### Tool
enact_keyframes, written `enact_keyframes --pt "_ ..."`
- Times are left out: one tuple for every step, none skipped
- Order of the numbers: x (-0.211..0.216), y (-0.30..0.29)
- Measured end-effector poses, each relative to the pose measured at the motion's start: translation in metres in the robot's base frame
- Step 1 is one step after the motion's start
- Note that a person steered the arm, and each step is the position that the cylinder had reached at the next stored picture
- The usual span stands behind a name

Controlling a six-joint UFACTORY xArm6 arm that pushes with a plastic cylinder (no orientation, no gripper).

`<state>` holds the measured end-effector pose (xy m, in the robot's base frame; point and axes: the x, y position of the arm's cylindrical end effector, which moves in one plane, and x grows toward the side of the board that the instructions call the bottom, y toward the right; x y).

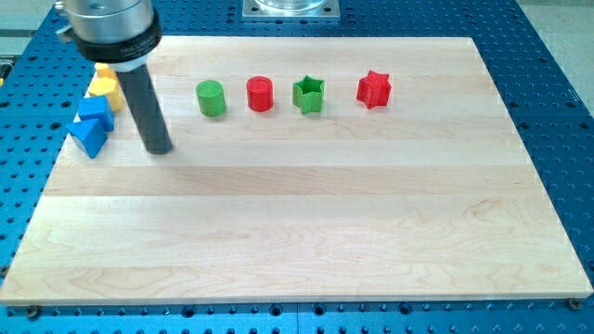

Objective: Adjust the blue blocks and hexagon below the heart

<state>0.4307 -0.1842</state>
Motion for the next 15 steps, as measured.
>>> enact_keyframes --pt "0.01 -0.017" --pt "0.02 -0.033" --pt "0.028 -0.048" --pt "0.043 -0.056" --pt "0.049 -0.064" --pt "0.041 -0.051" --pt "0.035 -0.014" --pt "0.012 -0.026" --pt "0.008 -0.049" --pt "0.008 -0.072" --pt "0.01 -0.073" --pt "0.027 -0.019" --pt "-0.003 -0.011" --pt "-0.02 -0.011" --pt "-0.023 -0.021"
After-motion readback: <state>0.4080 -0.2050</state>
